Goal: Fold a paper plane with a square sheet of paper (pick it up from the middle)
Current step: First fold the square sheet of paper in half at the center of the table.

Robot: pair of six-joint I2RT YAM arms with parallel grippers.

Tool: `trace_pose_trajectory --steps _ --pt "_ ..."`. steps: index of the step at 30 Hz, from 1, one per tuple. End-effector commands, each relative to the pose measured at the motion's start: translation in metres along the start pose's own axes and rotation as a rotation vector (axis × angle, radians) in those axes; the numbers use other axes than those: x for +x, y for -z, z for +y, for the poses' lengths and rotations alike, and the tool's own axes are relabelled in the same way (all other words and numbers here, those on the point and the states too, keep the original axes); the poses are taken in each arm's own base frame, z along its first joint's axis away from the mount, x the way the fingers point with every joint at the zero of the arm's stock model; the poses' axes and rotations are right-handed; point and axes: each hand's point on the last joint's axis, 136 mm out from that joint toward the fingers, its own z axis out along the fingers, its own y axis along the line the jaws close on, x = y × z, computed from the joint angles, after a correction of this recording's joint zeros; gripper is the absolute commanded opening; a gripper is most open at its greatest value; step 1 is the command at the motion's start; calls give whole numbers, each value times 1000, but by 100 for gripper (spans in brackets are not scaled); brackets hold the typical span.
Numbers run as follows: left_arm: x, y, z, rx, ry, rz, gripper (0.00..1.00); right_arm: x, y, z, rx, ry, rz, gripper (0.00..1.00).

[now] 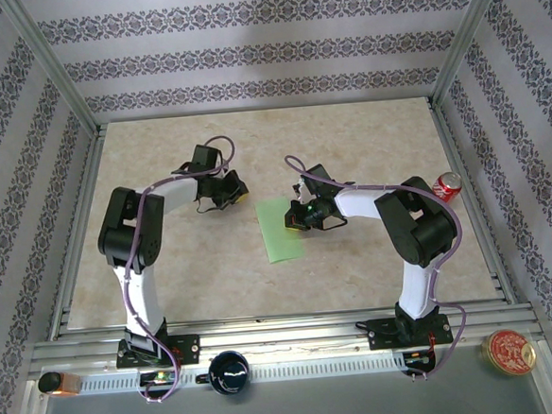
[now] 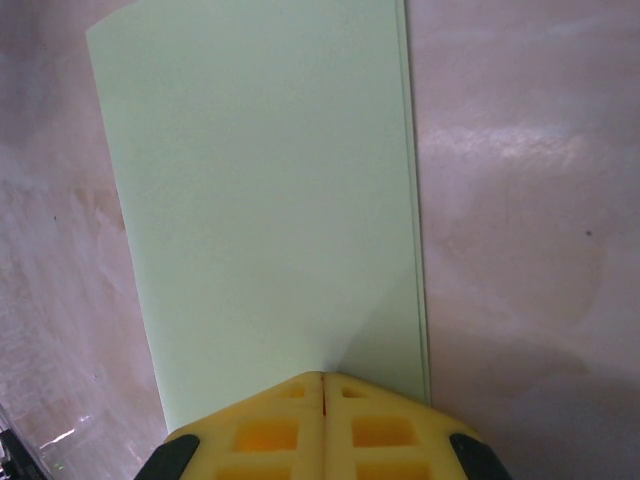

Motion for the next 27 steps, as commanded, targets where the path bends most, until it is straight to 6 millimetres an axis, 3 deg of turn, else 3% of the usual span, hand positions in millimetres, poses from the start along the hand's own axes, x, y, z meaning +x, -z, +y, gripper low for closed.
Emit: trace_pose_trajectory --steps 1,10,22,27 --pt "26 5 -21 48 -54 45 6 30 -7 -43 156 -74 78 0" --pt "70 -18 -25 109 -53 141 4 33 -8 -45 161 -78 81 0" --pt "94 -39 35 -24 -53 185 4 34 -9 -46 160 -81 87 0" --pt "95 -36 36 -39 -77 187 4 33 -9 -46 166 -86 82 0"
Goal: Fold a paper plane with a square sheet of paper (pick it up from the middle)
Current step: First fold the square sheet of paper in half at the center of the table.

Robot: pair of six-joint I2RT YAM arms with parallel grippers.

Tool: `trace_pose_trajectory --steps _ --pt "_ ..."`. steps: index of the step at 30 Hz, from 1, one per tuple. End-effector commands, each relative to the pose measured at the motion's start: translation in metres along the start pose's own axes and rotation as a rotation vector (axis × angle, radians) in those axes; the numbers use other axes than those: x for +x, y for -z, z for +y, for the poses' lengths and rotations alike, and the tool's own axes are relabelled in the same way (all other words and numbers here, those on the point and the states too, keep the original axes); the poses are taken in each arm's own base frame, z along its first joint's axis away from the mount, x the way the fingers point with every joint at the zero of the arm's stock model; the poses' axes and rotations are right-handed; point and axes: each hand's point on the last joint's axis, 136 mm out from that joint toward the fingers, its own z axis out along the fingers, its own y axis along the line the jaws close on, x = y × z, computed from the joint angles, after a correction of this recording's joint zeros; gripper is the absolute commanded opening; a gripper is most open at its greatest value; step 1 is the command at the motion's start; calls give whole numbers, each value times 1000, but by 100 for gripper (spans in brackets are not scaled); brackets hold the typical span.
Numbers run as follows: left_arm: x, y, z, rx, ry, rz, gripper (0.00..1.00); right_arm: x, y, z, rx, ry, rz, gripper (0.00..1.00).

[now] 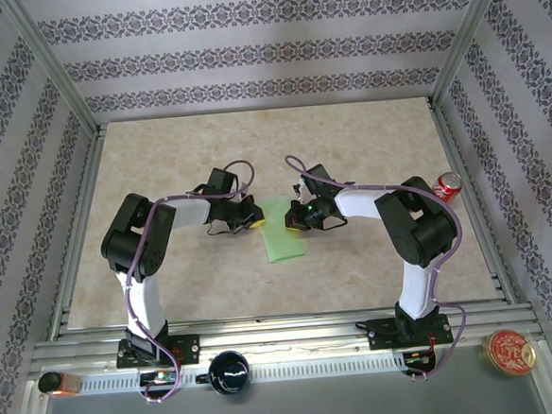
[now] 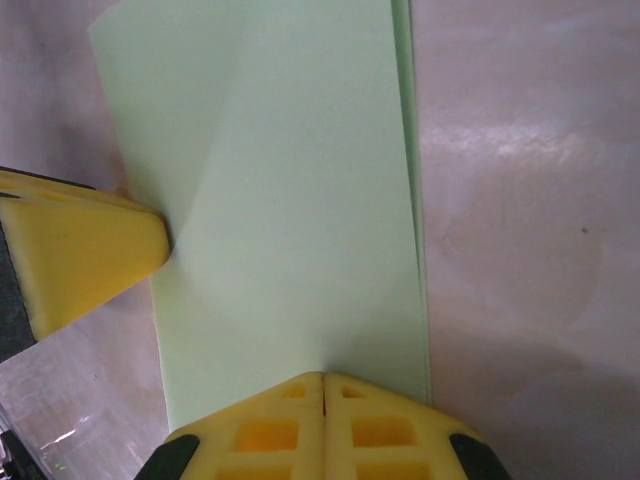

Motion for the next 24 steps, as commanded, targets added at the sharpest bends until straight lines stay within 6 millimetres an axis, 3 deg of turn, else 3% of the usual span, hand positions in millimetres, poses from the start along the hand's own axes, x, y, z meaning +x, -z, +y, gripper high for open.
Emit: trace_pose_trajectory --steps 1,6,9,12,17,24 --pt "7 -4 21 -73 -1 11 5 32 -8 -46 166 -85 79 0" --pt "3 11 -9 -2 -6 -15 6 31 -8 -45 164 -85 75 0" --pt "9 15 -29 73 -10 -14 8 31 -7 -44 164 -84 72 0" --pt "18 13 -37 101 -8 -1 8 31 -7 -45 163 -85 74 0" --pt "30 2 -21 81 16 25 8 32 -8 -45 165 -85 76 0" --pt "48 -6 23 -24 50 47 7 34 -7 -47 169 -84 80 0"
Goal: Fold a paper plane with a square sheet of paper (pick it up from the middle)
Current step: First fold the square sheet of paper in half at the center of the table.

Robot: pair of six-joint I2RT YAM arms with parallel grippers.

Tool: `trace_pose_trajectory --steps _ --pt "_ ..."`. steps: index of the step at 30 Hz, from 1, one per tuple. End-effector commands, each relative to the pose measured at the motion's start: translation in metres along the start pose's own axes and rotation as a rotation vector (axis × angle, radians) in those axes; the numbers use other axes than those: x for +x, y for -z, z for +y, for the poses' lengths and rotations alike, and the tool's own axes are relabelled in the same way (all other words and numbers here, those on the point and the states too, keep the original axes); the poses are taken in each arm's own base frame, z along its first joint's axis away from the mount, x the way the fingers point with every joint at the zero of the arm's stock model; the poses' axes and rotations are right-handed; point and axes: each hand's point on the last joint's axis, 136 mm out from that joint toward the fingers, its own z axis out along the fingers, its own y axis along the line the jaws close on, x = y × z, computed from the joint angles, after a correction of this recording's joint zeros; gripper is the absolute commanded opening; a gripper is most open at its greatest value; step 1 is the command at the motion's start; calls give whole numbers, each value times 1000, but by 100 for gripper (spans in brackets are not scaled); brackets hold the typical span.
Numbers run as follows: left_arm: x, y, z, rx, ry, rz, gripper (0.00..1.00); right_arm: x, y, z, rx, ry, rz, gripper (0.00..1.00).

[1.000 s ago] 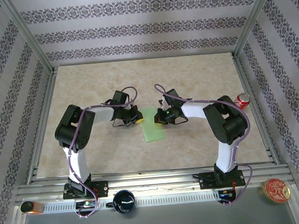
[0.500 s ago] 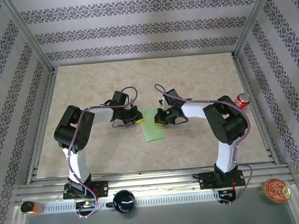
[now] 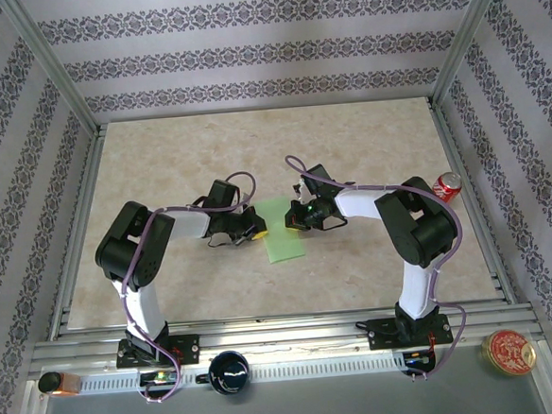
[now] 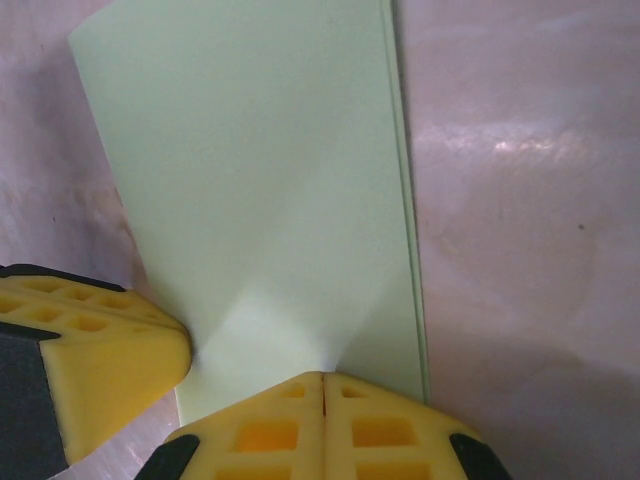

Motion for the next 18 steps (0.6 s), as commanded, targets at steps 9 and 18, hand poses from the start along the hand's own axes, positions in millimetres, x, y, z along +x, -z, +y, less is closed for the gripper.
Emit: trace_pose_trajectory --steps 9,18 --pt "8 15 0 -69 -49 12 8 33 -9 -47 168 -83 76 0" --pt "17 20 -37 75 -48 32 8 31 -6 -44 161 -79 70 0"
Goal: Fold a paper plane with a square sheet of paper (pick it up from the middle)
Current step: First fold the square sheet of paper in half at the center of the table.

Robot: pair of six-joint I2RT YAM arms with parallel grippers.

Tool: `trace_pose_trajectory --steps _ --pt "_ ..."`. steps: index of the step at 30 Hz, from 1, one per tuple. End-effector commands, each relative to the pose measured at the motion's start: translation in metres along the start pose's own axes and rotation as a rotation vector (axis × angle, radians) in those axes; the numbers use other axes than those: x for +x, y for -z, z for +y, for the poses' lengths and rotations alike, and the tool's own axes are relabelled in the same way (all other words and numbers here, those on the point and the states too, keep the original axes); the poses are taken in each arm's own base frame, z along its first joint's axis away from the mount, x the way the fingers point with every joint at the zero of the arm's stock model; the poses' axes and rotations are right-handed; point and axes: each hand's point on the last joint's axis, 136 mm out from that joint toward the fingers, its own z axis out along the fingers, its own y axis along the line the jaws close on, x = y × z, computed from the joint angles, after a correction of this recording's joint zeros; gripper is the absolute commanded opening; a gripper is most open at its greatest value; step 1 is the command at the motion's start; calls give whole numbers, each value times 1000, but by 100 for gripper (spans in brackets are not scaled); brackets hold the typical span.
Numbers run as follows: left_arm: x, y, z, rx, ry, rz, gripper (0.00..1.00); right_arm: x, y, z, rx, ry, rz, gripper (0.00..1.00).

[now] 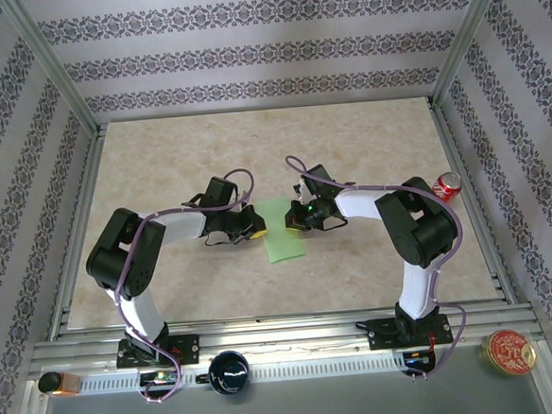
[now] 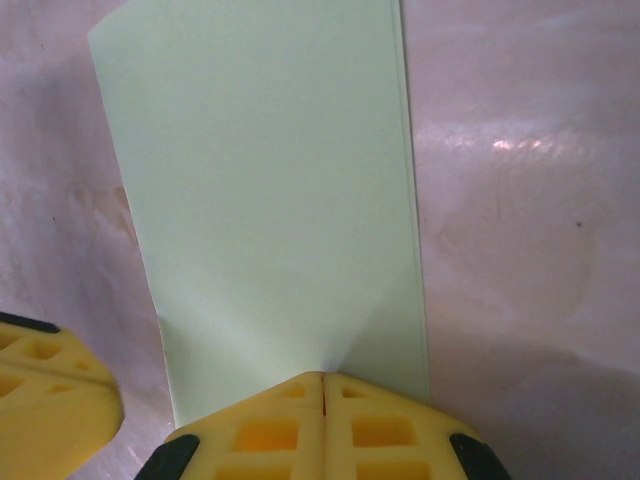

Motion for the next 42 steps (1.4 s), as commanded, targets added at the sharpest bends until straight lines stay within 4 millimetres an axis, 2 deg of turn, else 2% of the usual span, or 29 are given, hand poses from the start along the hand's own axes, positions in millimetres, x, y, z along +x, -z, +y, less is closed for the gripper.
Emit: trace_pose_trajectory --steps 1,7,14,17,19,25,30,32,36,42 --pt "8 -1 -17 55 -11 20 8 31 -7 -44 161 -81 73 0" --pt "16 -16 -4 62 19 47 7 31 -7 -43 159 -82 75 0" --pt "29 -25 41 -72 40 80 6 32 -8 -43 156 -83 79 0" --pt "32 -22 55 -149 24 86 5 32 -8 -43 157 -84 80 0" --pt "30 -17 54 -178 3 74 4 32 -8 -44 159 -85 82 0" --pt "22 -5 14 -87 -54 43 3 32 -6 -43 160 -86 78 0" --pt "29 -10 -11 23 -42 37 3 32 -6 -42 161 -87 78 0" --pt "36 -13 -8 7 -31 41 3 31 -4 -41 159 -85 75 0" --pt "44 -20 18 -63 -3 31 2 32 -5 -42 162 -87 75 0" --pt "57 -25 41 -84 32 50 2 33 -7 -45 163 -89 78 0"
